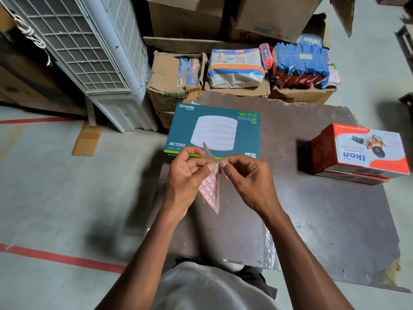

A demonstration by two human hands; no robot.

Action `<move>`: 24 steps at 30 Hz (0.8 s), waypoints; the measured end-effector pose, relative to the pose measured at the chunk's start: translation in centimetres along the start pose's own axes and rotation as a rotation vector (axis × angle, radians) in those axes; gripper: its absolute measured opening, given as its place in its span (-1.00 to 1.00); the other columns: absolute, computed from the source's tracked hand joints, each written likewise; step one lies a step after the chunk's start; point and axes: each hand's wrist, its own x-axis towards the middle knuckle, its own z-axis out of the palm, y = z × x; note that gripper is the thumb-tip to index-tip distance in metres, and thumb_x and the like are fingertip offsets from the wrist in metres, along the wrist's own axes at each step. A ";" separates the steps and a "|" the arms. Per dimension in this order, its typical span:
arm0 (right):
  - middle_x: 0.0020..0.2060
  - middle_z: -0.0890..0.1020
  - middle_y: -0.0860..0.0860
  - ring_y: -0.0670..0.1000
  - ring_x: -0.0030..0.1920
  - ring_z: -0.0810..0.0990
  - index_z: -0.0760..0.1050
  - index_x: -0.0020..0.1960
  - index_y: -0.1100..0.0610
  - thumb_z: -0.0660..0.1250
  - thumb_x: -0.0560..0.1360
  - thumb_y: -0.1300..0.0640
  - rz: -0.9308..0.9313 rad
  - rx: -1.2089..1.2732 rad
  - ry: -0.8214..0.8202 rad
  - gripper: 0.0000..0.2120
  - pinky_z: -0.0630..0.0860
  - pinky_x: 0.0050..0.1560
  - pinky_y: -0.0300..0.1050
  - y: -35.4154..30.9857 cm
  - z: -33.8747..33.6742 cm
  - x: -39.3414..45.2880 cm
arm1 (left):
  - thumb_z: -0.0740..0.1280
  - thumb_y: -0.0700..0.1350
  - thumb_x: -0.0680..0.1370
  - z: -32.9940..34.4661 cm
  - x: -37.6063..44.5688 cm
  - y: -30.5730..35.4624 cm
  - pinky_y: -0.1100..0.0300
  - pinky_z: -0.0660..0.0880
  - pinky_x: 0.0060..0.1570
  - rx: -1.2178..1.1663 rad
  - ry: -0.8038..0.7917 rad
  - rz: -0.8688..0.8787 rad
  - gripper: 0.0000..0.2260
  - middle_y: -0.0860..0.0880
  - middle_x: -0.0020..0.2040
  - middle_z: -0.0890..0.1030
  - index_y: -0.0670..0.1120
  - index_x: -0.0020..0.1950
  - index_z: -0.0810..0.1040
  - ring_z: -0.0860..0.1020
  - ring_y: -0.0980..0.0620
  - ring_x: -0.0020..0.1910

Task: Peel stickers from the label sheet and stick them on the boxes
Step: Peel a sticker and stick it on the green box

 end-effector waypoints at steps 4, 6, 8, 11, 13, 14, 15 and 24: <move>-0.16 0.75 -0.07 -0.04 -0.12 0.73 0.71 0.00 0.14 0.41 0.61 0.14 0.015 0.001 0.036 -0.89 0.69 -0.03 -0.02 0.4 0.3 0.1 | 0.47 -0.22 0.40 -0.1 0.0 -0.1 0.20 0.59 -0.08 0.013 0.025 -0.001 -0.72 -0.04 -0.17 0.72 -0.08 0.04 0.49 0.68 0.03 -0.16; -0.13 0.76 -0.07 -0.06 -0.09 0.74 0.70 0.00 0.14 0.40 0.61 0.10 0.033 0.009 0.059 -0.86 0.67 -0.05 -0.11 0.4 0.3 0.2 | 0.45 -0.23 0.42 -0.2 0.0 -0.3 0.22 0.58 -0.10 0.008 0.036 -0.001 -0.76 -0.01 -0.18 0.70 -0.08 0.03 0.49 0.66 0.04 -0.17; -0.11 0.76 -0.08 -0.07 -0.07 0.74 0.71 0.01 0.14 0.40 0.61 0.08 0.045 0.011 0.077 -0.84 0.66 -0.06 -0.18 0.5 0.4 0.2 | 0.46 -0.21 0.42 -0.5 0.1 -0.6 0.18 0.57 -0.08 0.014 0.050 -0.001 -0.78 -0.04 -0.16 0.69 -0.05 0.01 0.52 0.64 0.01 -0.14; -0.12 0.76 -0.09 -0.05 -0.06 0.74 0.72 0.00 0.10 0.40 0.61 0.09 0.068 0.030 0.105 -0.86 0.66 -0.04 -0.19 0.8 0.6 0.4 | 0.51 -0.10 0.40 -1.2 0.3 -1.2 0.10 0.56 -0.06 0.045 0.072 -0.005 -0.80 -0.07 -0.10 0.68 0.04 -0.03 0.58 0.64 -0.02 -0.10; -0.13 0.76 -0.08 -0.05 -0.09 0.73 0.72 0.00 0.09 0.40 0.61 0.10 0.092 0.037 0.122 -0.88 0.65 -0.06 -0.19 1.2 0.7 0.5 | 0.51 -0.09 0.40 -1.6 0.4 -1.7 0.12 0.55 -0.08 0.062 0.098 -0.021 -0.80 -0.06 -0.10 0.68 0.01 -0.03 0.57 0.65 0.00 -0.11; -0.15 0.76 -0.08 -0.05 -0.11 0.73 0.72 0.00 0.10 0.40 0.61 0.10 0.106 0.038 0.127 -0.87 0.64 -0.08 -0.19 1.3 0.8 0.5 | 0.50 -0.12 0.42 -1.8 0.5 -2.0 0.14 0.54 -0.09 0.066 0.117 -0.032 -0.81 -0.05 -0.12 0.68 -0.03 -0.03 0.57 0.64 0.02 -0.12; -0.16 0.75 -0.07 -0.05 -0.14 0.73 0.72 0.00 0.10 0.41 0.61 0.10 0.119 0.036 0.128 -0.87 0.63 -0.11 -0.20 1.4 0.8 0.4 | 0.48 -0.14 0.43 -1.9 0.5 -2.4 0.15 0.53 -0.10 0.072 0.135 -0.043 -0.83 -0.04 -0.13 0.68 -0.06 -0.04 0.56 0.62 0.02 -0.13; -0.22 0.74 -0.06 -0.02 -0.23 0.70 0.72 -0.10 0.10 0.41 0.60 0.11 0.213 -0.006 0.117 -0.85 0.65 -0.16 -0.17 2.2 1.4 0.0 | 0.40 -0.31 0.57 -4.1 1.4 -8.7 0.21 0.51 -0.19 0.103 0.331 -0.221 -0.85 -0.06 -0.16 0.67 -0.06 -0.08 0.61 0.58 0.03 -0.18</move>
